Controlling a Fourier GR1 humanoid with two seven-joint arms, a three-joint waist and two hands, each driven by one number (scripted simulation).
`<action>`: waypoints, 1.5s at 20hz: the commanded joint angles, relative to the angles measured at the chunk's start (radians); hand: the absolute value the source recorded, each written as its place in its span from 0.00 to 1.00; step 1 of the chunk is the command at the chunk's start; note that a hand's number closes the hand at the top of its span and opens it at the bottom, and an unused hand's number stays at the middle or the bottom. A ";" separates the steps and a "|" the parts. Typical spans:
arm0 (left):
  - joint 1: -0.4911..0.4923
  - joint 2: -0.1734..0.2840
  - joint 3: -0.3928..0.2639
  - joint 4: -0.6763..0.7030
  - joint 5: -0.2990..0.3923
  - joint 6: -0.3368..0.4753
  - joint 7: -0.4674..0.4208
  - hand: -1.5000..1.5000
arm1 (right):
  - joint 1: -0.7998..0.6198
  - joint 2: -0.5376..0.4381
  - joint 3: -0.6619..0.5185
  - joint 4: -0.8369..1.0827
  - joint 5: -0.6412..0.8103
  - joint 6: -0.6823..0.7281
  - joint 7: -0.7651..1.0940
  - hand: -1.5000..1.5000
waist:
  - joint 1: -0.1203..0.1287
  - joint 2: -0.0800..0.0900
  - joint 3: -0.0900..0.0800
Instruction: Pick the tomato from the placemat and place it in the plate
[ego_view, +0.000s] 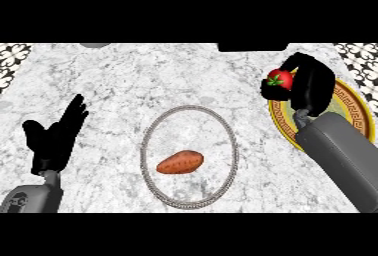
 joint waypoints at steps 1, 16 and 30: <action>0.011 0.008 0.021 0.009 0.009 -0.028 -0.022 0.50 | 0.141 -0.072 -0.086 -0.077 -0.010 -0.039 -0.018 1.00 | 0.014 0.005 0.000; -0.028 -0.043 0.006 0.061 -0.046 -0.011 -0.062 0.50 | 0.255 -0.108 -0.374 0.214 -0.474 0.252 -0.591 0.00 | 0.028 0.012 0.001; -0.039 0.005 0.053 -0.016 -0.002 -0.052 0.061 0.50 | 0.321 -0.048 -0.582 -0.036 -0.679 0.237 -1.058 0.00 | 0.006 0.000 0.001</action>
